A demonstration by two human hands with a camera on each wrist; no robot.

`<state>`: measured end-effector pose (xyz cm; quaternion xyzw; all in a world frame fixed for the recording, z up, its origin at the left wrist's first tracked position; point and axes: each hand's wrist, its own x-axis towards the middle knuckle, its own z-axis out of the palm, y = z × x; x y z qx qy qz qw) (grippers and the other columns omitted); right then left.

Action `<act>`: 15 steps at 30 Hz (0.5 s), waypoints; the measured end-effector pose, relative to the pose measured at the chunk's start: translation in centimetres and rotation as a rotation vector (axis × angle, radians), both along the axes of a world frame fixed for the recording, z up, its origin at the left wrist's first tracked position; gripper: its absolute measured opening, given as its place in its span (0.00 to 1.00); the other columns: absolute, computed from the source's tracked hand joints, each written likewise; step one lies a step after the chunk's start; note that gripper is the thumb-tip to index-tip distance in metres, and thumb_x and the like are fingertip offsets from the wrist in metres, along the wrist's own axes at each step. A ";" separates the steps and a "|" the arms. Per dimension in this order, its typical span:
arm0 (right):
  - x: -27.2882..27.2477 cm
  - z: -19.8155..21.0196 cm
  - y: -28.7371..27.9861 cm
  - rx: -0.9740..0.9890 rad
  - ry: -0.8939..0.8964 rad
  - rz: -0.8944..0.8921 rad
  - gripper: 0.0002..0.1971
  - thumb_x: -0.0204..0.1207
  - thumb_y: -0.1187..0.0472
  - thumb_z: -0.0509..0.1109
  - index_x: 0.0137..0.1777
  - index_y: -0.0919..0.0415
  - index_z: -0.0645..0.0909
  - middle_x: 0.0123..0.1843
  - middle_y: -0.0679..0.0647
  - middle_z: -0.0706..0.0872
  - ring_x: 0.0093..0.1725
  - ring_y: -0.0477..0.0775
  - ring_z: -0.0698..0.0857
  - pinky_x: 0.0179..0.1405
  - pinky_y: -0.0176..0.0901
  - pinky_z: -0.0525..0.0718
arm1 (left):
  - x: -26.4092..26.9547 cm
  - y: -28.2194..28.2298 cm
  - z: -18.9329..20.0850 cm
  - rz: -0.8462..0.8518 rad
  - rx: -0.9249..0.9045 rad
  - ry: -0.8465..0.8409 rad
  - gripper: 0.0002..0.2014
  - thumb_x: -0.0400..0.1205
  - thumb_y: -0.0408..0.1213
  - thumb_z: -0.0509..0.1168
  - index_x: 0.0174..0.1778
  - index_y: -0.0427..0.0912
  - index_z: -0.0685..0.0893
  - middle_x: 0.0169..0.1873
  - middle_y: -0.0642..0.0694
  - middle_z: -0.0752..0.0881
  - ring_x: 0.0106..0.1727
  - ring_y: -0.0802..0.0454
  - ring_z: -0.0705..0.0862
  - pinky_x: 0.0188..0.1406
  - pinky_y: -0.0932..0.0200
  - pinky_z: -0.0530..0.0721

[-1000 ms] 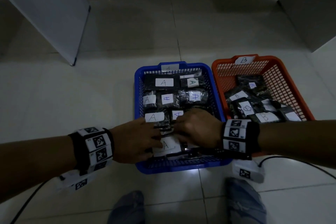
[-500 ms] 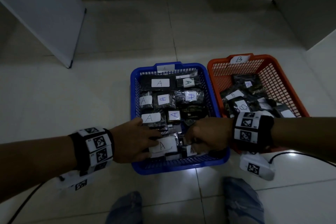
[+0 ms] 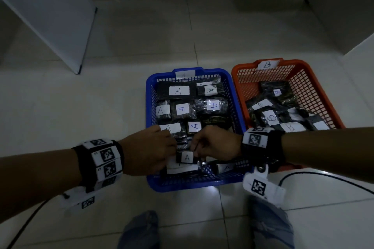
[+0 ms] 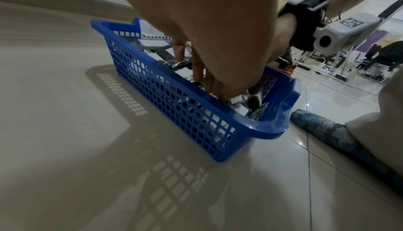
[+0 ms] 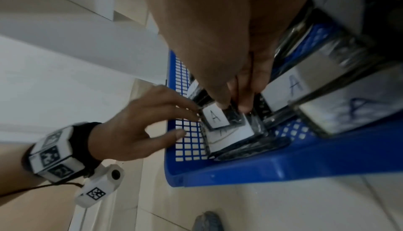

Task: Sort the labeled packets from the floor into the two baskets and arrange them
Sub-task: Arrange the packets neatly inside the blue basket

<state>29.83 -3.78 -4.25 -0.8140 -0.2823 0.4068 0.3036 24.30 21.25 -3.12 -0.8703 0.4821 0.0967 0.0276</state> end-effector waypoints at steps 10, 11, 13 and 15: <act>0.5 0.6 2.8 -0.037 0.022 -0.114 0.07 0.79 0.64 0.75 0.43 0.68 0.88 0.36 0.52 0.93 0.32 0.48 0.92 0.35 0.46 0.91 | 0.1 0.5 -0.1 -0.063 -0.090 0.074 0.11 0.87 0.50 0.57 0.59 0.58 0.83 0.59 0.57 0.81 0.57 0.55 0.79 0.53 0.53 0.80; 1.1 1.2 2.3 -0.072 -0.005 -0.056 0.05 0.78 0.64 0.76 0.44 0.65 0.89 0.38 0.52 0.93 0.35 0.50 0.92 0.40 0.48 0.92 | 0.0 0.5 -0.5 -0.090 -0.073 0.080 0.12 0.86 0.50 0.58 0.62 0.58 0.83 0.64 0.57 0.80 0.63 0.54 0.79 0.57 0.51 0.80; 2.4 2.7 0.7 -0.236 -0.102 0.159 0.04 0.76 0.60 0.78 0.49 0.57 0.90 0.45 0.50 0.93 0.44 0.49 0.92 0.51 0.50 0.90 | -0.2 0.4 -1.2 -0.101 -0.055 0.078 0.13 0.85 0.50 0.61 0.62 0.57 0.86 0.71 0.54 0.79 0.69 0.50 0.77 0.63 0.47 0.81; 3.0 3.9 -1.0 -0.438 -0.195 0.427 0.13 0.74 0.54 0.79 0.59 0.52 0.88 0.53 0.46 0.92 0.52 0.48 0.90 0.56 0.47 0.88 | -0.4 0.5 -1.6 -0.069 -0.043 0.065 0.12 0.84 0.51 0.62 0.57 0.56 0.88 0.72 0.53 0.79 0.68 0.49 0.78 0.63 0.46 0.80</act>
